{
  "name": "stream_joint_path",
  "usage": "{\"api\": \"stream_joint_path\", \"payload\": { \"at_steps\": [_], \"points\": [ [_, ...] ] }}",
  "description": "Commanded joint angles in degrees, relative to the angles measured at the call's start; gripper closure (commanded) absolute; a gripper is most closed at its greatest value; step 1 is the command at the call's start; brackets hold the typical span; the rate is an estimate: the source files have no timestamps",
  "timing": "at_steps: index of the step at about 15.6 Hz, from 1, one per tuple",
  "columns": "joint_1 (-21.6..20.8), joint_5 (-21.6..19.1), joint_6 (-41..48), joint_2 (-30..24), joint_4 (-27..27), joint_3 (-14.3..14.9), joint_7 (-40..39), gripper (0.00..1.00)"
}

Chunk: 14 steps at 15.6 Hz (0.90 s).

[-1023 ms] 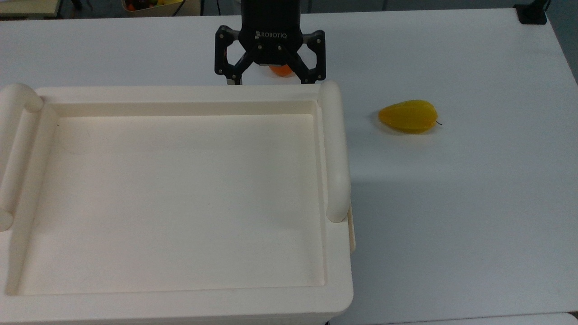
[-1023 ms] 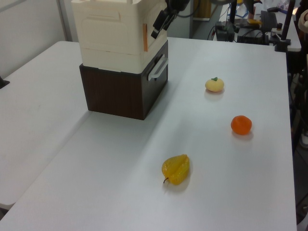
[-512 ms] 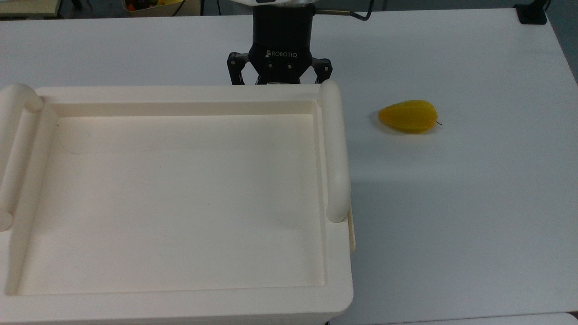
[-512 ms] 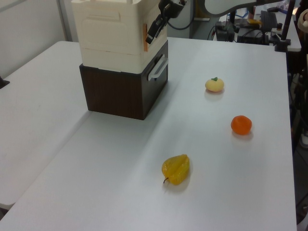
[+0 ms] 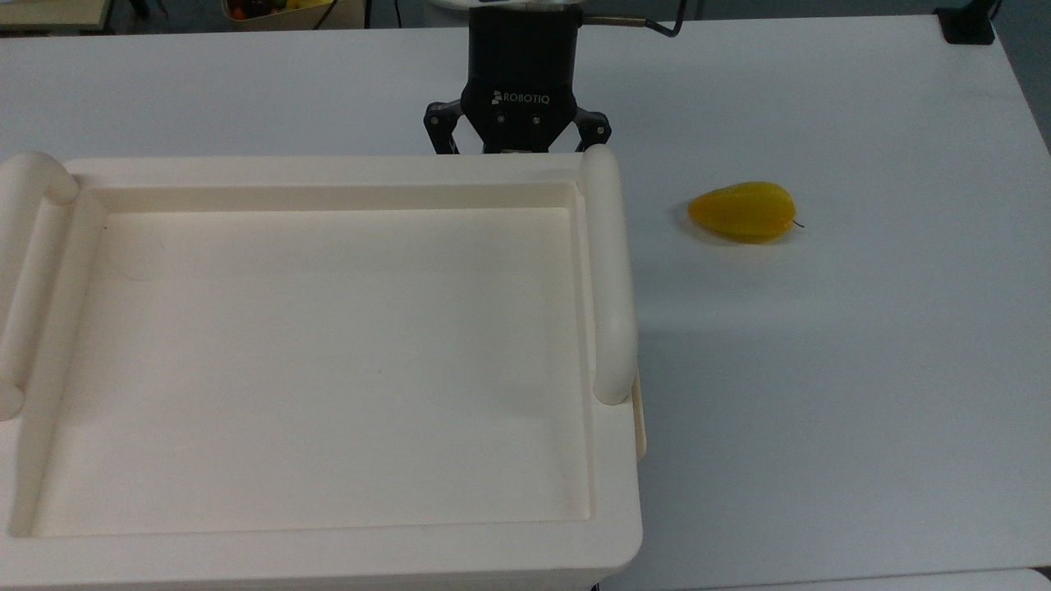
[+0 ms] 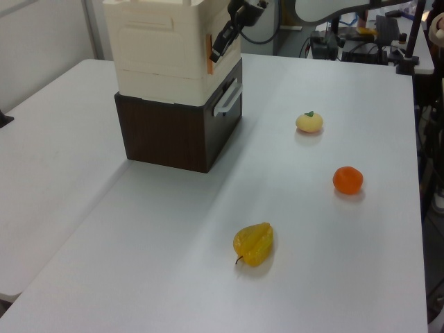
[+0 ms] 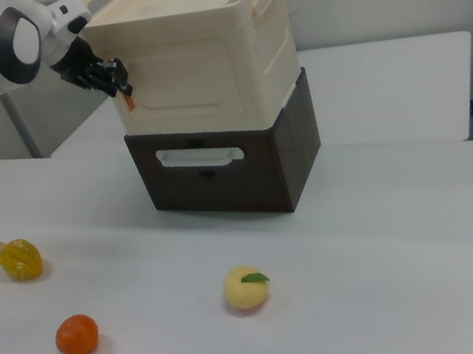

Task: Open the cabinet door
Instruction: 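Close the gripper on the orange door handle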

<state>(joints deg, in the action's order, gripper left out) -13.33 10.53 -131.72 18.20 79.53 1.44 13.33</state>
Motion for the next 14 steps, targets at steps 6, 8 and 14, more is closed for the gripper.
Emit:
{"api": "stream_joint_path", "payload": {
  "at_steps": [6,8,14],
  "points": [
    [-1.08,1.51,-2.75,0.78,-0.95,0.23,1.44,0.66],
    [-1.08,1.86,-3.1,1.05,-0.95,0.31,1.44,0.76],
    [-1.08,3.09,-2.4,0.52,-0.6,0.31,1.17,0.91]
  ]
}}
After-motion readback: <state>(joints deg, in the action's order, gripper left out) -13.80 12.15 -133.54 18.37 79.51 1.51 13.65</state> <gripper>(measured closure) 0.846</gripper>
